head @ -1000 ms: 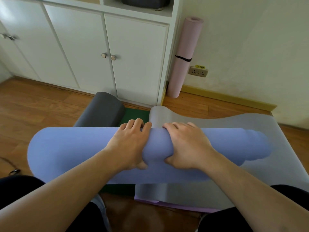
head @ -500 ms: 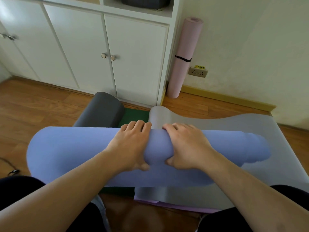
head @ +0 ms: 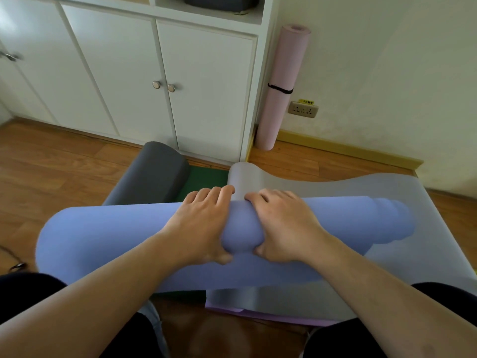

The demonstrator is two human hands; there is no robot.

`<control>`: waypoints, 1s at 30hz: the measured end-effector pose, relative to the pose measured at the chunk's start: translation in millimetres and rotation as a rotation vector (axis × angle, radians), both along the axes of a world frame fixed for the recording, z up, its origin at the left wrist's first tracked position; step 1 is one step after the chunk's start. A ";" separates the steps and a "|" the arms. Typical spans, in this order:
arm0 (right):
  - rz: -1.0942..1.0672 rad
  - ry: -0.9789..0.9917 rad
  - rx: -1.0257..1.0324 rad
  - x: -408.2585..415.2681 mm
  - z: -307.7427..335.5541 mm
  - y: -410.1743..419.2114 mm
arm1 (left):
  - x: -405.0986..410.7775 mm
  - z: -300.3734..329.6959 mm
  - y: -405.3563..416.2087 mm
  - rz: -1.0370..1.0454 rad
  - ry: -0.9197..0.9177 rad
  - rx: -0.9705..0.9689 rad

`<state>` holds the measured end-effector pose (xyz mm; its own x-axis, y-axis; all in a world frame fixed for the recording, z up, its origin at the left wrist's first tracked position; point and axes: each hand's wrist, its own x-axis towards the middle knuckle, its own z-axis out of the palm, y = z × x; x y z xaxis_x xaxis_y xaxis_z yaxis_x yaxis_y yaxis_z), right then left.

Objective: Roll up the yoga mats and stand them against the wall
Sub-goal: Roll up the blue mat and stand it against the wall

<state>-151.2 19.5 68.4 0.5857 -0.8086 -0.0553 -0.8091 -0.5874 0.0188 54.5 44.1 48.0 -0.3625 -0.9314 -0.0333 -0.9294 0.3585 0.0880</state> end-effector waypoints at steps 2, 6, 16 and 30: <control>-0.015 -0.033 0.037 -1.4 2.0 -0.5 | -3.2 -1.8 1.8 -0.030 -0.094 -0.038; 0.001 0.004 0.038 -1.0 0.0 5.1 | -2.0 -3.5 -2.4 -0.023 -0.065 -0.061; -0.019 0.003 0.043 1.5 -0.1 3.4 | 4.9 8.3 -0.7 -0.006 -0.079 0.066; -0.009 0.039 0.029 1.9 -1.0 3.4 | 6.7 10.2 -1.0 -0.014 -0.004 0.062</control>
<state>-149.3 22.9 67.4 0.5750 -0.8118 -0.1016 -0.8136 -0.5805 0.0338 61.2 43.0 58.2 -0.3754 -0.9222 -0.0925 -0.9246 0.3657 0.1071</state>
